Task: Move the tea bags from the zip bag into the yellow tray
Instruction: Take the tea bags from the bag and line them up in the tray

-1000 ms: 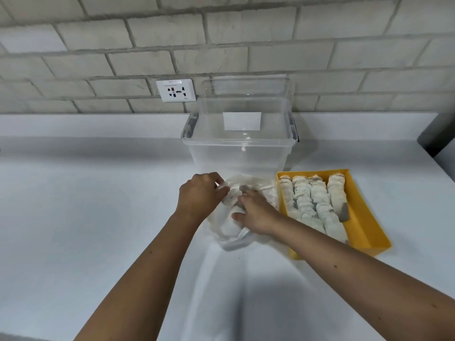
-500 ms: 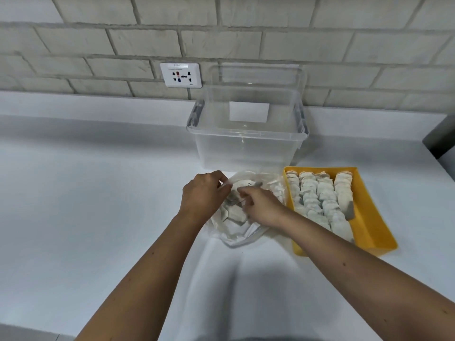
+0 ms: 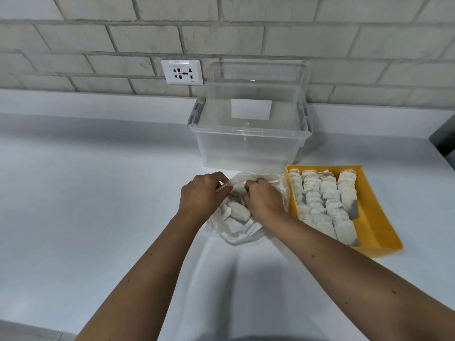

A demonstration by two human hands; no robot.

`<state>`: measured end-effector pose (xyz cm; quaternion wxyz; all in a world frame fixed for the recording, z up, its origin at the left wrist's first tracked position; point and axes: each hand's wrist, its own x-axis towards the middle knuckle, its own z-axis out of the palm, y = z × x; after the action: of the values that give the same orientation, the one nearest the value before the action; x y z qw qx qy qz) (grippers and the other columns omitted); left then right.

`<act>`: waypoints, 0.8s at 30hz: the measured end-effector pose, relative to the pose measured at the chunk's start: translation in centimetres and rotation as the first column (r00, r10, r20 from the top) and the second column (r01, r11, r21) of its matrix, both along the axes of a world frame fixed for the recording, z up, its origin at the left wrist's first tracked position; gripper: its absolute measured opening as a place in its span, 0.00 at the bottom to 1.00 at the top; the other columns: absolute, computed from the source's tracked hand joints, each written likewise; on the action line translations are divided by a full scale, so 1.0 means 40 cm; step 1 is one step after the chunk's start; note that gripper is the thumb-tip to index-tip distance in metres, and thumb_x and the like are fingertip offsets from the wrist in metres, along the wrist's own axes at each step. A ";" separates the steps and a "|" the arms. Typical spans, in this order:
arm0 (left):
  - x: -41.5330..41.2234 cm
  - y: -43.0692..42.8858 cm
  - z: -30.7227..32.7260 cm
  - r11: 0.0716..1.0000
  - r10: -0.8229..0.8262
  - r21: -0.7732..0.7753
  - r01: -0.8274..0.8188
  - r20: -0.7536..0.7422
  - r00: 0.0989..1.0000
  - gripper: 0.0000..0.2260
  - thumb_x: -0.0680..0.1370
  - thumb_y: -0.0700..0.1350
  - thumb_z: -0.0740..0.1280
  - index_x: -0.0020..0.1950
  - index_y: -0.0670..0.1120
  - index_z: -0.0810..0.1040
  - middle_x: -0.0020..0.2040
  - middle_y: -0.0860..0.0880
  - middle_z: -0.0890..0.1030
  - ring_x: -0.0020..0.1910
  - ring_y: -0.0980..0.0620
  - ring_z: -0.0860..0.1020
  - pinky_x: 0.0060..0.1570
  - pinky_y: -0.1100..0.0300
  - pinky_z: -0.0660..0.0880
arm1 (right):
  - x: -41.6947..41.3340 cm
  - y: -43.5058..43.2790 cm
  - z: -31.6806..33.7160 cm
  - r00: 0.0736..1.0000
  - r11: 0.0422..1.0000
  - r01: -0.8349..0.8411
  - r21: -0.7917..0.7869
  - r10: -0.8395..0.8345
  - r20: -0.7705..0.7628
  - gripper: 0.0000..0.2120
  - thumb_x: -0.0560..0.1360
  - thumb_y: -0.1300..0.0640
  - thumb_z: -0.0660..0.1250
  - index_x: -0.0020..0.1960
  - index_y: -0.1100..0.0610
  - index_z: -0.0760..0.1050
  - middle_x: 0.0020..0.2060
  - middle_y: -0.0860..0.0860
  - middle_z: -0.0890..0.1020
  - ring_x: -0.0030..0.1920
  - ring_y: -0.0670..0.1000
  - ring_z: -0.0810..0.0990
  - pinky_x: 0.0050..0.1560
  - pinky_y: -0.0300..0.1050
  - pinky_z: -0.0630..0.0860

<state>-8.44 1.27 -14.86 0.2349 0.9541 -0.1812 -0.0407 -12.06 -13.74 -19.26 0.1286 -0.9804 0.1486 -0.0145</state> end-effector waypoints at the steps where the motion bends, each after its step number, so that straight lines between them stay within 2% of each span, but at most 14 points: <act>1: 0.002 0.003 0.001 1.000 0.005 0.004 -0.005 -0.004 1.000 0.10 0.79 0.56 0.64 0.54 0.55 0.81 0.48 0.54 0.84 0.50 0.50 0.80 0.42 0.59 0.68 | -0.006 -0.003 0.006 1.000 1.000 -0.012 0.013 0.011 0.023 0.11 0.79 0.52 0.62 0.57 0.54 0.78 0.54 0.54 0.80 0.52 0.58 0.80 0.44 0.46 0.73; 4: 0.011 0.010 0.006 1.000 0.003 -0.009 -0.003 -0.012 1.000 0.10 0.78 0.58 0.66 0.56 0.57 0.80 0.49 0.56 0.83 0.50 0.52 0.80 0.43 0.59 0.68 | -0.027 -0.016 0.040 0.995 0.997 -0.069 0.030 0.066 0.076 0.09 0.78 0.50 0.64 0.52 0.53 0.80 0.48 0.51 0.83 0.49 0.56 0.81 0.42 0.45 0.73; 7: 0.017 0.021 0.006 0.979 -0.085 -0.194 0.069 -0.075 0.994 0.15 0.75 0.57 0.72 0.61 0.59 0.78 0.52 0.59 0.80 0.51 0.56 0.79 0.48 0.57 0.74 | -0.049 -0.036 0.107 0.985 0.991 -0.119 0.057 0.111 0.130 0.06 0.76 0.51 0.68 0.48 0.52 0.81 0.45 0.50 0.84 0.48 0.54 0.81 0.44 0.44 0.74; 10: 0.007 0.035 0.012 0.925 -0.159 -0.357 0.128 -0.060 0.985 0.21 0.73 0.56 0.75 0.65 0.59 0.77 0.58 0.59 0.78 0.55 0.59 0.77 0.55 0.62 0.74 | -0.074 -0.065 0.182 0.978 0.976 -0.184 0.115 0.170 0.120 0.05 0.74 0.49 0.71 0.47 0.49 0.82 0.43 0.47 0.84 0.45 0.50 0.80 0.45 0.44 0.77; 13: -0.014 0.035 0.031 0.887 -0.194 -0.432 0.164 -0.026 0.981 0.20 0.73 0.54 0.75 0.64 0.58 0.78 0.59 0.60 0.79 0.59 0.63 0.75 0.58 0.68 0.71 | -0.094 -0.090 0.243 0.970 0.960 -0.236 0.154 0.223 0.095 0.04 0.73 0.47 0.72 0.45 0.47 0.82 0.41 0.43 0.83 0.42 0.46 0.80 0.45 0.47 0.79; 15: -0.030 0.022 0.044 0.871 -0.185 -0.464 0.160 -0.008 0.983 0.15 0.74 0.53 0.75 0.61 0.57 0.81 0.57 0.61 0.81 0.59 0.66 0.75 0.58 0.71 0.69 | -0.100 -0.094 0.268 0.963 0.945 -0.263 0.196 0.245 0.113 0.04 0.73 0.47 0.72 0.45 0.47 0.82 0.39 0.42 0.83 0.41 0.44 0.80 0.44 0.48 0.79; 17: -0.045 0.007 0.055 0.836 -0.141 -0.540 0.093 -0.047 0.989 0.08 0.75 0.51 0.74 0.53 0.56 0.84 0.52 0.60 0.83 0.55 0.66 0.78 0.56 0.71 0.71 | -0.101 -0.087 0.281 0.955 0.931 -0.283 0.230 0.252 0.154 0.04 0.73 0.48 0.72 0.45 0.48 0.82 0.37 0.42 0.82 0.40 0.42 0.80 0.44 0.47 0.79; 19: -0.055 -0.002 0.065 0.783 -0.117 -0.622 0.008 -0.135 0.984 0.02 0.75 0.49 0.75 0.47 0.53 0.85 0.45 0.58 0.86 0.49 0.61 0.82 0.51 0.71 0.74 | -0.102 -0.078 0.282 0.949 0.922 -0.294 0.252 0.249 0.196 0.06 0.74 0.49 0.72 0.45 0.51 0.82 0.34 0.41 0.80 0.39 0.43 0.80 0.44 0.47 0.79; 21: -0.061 -0.003 0.070 0.734 -0.084 -0.675 -0.077 -0.202 0.976 0.03 0.75 0.47 0.75 0.45 0.48 0.85 0.41 0.53 0.87 0.44 0.58 0.84 0.47 0.70 0.76 | -0.104 -0.073 0.279 0.948 0.913 -0.292 0.283 0.238 0.212 0.06 0.75 0.49 0.71 0.45 0.52 0.82 0.32 0.40 0.77 0.39 0.44 0.80 0.45 0.45 0.78; 24: -0.058 0.014 0.065 0.622 -0.035 -0.753 -0.216 -0.302 0.953 0.05 0.75 0.45 0.75 0.45 0.44 0.84 0.42 0.47 0.87 0.44 0.49 0.85 0.51 0.58 0.81 | -0.113 -0.076 0.279 0.949 0.914 -0.298 0.274 0.255 0.184 0.06 0.75 0.51 0.71 0.44 0.54 0.81 0.32 0.41 0.78 0.39 0.45 0.79 0.46 0.46 0.77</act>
<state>-10.75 1.85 -12.26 0.6493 0.7497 -0.0958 -0.0845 -16.60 -16.79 -8.08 0.2862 -0.9571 -0.0011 -0.0447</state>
